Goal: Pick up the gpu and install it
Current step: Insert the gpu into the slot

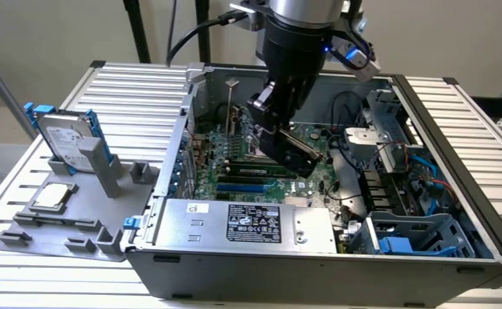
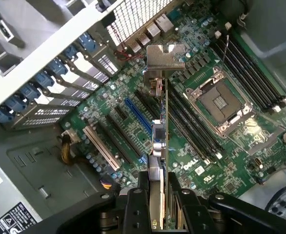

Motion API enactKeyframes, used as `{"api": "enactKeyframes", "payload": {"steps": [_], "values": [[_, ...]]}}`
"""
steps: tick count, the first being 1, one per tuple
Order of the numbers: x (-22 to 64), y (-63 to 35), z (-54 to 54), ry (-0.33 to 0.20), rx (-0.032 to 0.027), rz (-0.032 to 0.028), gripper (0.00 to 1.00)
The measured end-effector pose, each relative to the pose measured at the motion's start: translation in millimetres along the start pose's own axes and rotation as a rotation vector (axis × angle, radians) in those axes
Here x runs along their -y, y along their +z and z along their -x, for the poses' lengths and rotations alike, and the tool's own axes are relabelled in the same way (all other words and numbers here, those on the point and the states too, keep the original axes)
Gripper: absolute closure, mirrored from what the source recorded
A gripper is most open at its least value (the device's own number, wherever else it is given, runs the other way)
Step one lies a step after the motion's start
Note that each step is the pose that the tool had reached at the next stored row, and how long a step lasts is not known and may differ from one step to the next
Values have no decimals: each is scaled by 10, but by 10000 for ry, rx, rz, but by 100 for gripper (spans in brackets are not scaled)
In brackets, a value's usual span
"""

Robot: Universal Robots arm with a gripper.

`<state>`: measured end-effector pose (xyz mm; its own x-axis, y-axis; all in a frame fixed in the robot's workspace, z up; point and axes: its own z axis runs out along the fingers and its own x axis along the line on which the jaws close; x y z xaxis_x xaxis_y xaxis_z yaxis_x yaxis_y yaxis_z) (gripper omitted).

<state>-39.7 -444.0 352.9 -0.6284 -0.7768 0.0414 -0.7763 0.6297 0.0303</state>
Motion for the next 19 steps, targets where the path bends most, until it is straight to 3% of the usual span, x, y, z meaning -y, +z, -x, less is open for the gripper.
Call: {"api": "enactKeyframes", "payload": {"steps": [14, 19], "values": [[3, 83, 3, -2543, -31, -108, 73], [3, 108, 4, -3384, 153, -18, 73]]}}
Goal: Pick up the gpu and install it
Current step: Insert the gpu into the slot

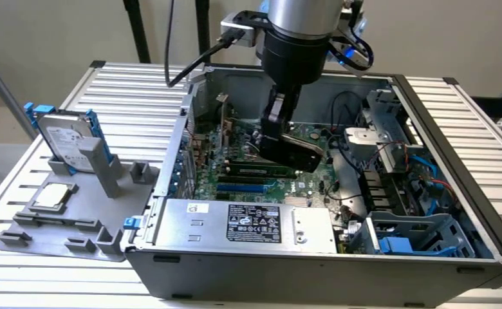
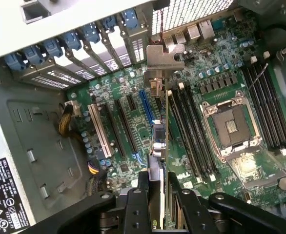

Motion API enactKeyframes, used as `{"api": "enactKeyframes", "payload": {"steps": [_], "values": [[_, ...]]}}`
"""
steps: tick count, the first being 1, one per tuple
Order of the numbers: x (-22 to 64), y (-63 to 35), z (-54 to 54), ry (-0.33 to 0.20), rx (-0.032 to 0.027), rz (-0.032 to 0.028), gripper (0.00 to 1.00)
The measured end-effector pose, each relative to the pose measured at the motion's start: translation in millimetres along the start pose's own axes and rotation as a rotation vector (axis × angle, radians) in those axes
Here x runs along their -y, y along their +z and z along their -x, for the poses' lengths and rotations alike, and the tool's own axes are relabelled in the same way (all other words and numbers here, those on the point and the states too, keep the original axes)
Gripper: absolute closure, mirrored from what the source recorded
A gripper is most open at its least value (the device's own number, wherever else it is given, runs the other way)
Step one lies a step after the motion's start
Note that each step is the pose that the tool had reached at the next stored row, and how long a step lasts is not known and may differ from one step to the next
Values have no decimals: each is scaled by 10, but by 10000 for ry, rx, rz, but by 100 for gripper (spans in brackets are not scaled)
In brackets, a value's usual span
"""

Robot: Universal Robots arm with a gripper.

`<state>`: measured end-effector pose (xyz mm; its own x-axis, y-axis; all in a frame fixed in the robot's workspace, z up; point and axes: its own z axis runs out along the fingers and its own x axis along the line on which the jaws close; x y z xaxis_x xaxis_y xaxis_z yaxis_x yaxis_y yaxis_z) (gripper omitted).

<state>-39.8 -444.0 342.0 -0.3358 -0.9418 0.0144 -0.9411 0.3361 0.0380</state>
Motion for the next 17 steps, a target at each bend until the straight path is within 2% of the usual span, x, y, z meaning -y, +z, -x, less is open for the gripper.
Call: {"api": "enactKeyframes", "payload": {"steps": [2, 4, 12, 17], "values": [[0, 11, 0, -328, 82, 27, 73], [0, 29, 0, -677, 129, 42, 73], [-14, 147, -5, -1919, 155, 50, 73], [-83, 239, -29, -2193, 181, 25, 73]]}}
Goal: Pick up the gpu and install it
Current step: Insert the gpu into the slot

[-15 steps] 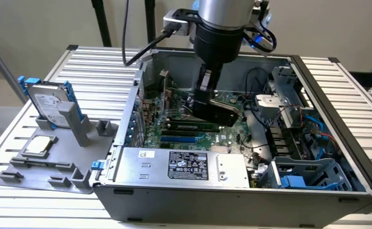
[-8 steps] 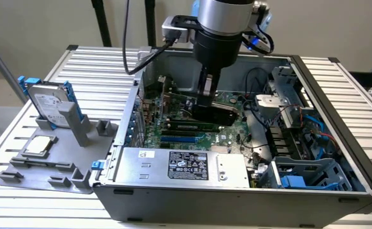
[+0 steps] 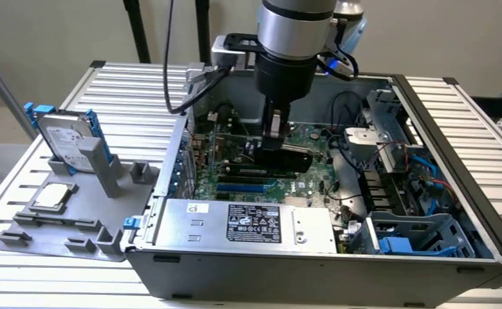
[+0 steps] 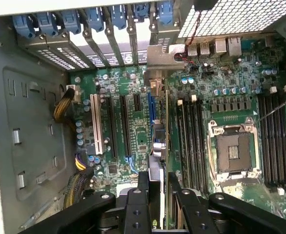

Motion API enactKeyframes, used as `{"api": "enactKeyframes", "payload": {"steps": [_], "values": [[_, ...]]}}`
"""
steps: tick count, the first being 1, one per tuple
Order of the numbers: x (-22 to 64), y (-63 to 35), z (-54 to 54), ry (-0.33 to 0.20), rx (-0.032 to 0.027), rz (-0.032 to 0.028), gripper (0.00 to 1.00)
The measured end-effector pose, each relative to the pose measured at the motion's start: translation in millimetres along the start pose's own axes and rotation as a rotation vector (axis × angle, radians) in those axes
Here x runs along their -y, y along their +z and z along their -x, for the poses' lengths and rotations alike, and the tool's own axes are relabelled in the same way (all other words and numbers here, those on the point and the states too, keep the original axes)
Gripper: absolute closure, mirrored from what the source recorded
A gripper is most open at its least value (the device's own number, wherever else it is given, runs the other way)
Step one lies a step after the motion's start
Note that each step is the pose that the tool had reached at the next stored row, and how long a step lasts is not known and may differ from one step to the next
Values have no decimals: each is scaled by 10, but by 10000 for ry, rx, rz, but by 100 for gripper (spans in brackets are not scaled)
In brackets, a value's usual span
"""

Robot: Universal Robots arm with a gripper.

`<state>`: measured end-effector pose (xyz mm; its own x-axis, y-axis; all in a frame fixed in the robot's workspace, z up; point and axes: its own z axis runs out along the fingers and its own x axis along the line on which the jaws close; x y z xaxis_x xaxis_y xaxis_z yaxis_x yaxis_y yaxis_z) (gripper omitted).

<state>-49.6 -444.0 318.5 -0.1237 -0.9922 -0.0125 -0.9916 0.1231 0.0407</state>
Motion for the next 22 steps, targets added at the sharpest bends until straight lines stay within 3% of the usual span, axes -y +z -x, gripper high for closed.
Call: {"api": "enactKeyframes", "payload": {"steps": [14, 22], "values": [[-333, 267, -48, -283, 7, -120, 73], [-380, 382, -56, -468, 49, -352, 73]]}}
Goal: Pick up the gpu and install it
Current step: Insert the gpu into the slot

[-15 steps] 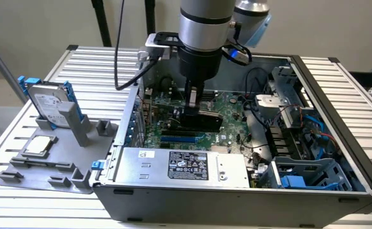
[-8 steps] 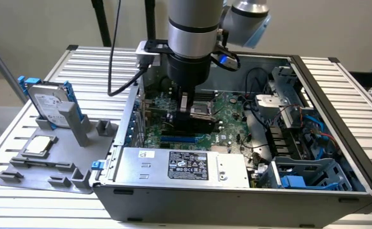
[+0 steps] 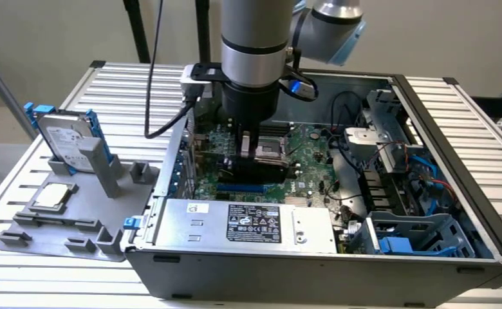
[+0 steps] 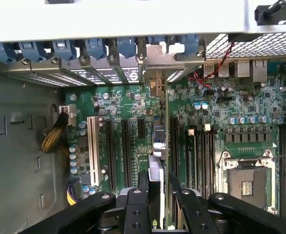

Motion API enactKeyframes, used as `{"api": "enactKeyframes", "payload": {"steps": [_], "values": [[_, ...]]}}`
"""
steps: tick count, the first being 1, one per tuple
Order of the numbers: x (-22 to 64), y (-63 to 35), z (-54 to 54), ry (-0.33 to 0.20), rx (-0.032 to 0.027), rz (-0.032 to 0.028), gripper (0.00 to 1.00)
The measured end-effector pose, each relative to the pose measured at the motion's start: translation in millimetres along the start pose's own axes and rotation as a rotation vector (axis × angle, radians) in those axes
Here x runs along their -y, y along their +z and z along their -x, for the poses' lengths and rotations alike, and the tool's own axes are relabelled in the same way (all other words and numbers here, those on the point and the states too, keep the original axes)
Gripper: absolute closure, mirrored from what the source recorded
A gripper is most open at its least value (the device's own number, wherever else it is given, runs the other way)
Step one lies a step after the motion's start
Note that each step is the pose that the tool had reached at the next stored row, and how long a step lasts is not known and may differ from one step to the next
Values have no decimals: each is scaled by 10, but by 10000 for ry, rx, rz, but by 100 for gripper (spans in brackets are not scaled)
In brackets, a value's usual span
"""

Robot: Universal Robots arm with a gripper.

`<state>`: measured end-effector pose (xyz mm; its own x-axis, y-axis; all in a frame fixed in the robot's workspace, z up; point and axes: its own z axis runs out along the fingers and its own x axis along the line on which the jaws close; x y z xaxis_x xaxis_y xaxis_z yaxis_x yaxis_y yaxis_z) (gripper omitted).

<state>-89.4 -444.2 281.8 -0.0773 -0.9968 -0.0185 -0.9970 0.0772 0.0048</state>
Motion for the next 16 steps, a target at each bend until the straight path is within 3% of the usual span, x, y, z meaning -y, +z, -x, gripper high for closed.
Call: {"api": "enactKeyframes", "payload": {"steps": [16], "values": [[-55, 97, -9, -28, 11, -11, 73]]}}
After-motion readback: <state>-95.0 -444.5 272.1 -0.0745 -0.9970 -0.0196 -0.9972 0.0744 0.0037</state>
